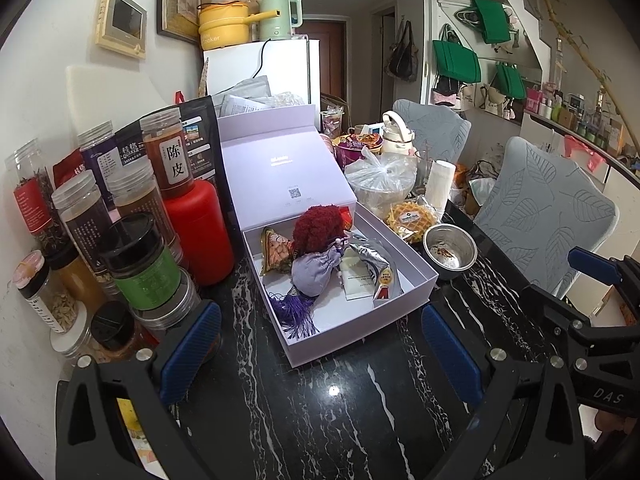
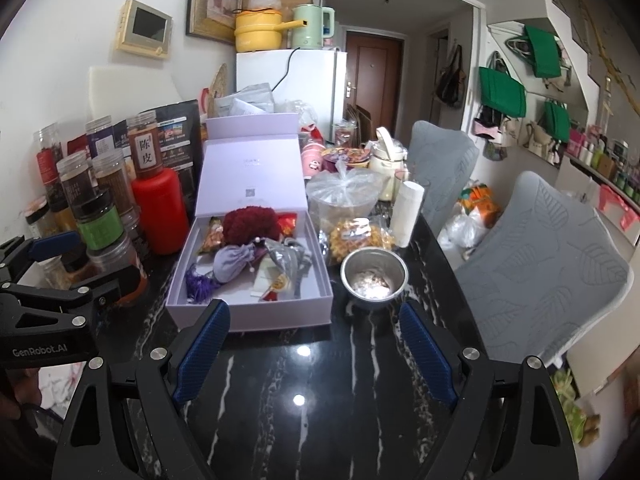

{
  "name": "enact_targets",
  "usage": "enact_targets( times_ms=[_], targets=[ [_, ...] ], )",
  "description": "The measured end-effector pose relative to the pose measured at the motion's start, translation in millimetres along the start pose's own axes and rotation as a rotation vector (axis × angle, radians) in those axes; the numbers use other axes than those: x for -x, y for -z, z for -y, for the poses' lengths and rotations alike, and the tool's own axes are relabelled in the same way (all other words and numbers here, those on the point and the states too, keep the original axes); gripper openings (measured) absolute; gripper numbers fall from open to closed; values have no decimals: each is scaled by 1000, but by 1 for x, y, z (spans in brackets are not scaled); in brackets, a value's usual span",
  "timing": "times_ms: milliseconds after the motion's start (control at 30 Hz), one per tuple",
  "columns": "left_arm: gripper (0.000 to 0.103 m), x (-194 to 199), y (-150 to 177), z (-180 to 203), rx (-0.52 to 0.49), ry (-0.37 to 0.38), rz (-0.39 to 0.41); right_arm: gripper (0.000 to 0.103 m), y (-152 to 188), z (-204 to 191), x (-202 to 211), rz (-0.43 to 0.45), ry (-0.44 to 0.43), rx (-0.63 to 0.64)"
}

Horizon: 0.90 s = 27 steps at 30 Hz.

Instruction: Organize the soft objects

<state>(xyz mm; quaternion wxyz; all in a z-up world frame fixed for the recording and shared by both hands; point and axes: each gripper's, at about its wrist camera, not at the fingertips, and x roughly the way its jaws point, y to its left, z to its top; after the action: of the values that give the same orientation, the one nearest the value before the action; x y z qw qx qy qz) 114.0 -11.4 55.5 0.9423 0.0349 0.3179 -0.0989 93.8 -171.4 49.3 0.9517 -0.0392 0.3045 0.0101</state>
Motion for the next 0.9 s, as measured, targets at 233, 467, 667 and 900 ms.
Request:
enact_targets(
  times_ms=[233, 467, 667, 900],
  targets=[
    [102, 0, -2, 1, -4, 4, 1, 88, 0, 1, 0, -1, 4, 1],
    [102, -1, -4, 4, -16, 1, 3, 88, 1, 6, 0, -2, 16, -16],
    [102, -1, -5, 6, -22, -1, 3, 88, 1, 9, -1, -8, 24, -18],
    [102, -2, -5, 8, -25, 7, -1, 88, 1, 11, -1, -9, 24, -24]
  ],
)
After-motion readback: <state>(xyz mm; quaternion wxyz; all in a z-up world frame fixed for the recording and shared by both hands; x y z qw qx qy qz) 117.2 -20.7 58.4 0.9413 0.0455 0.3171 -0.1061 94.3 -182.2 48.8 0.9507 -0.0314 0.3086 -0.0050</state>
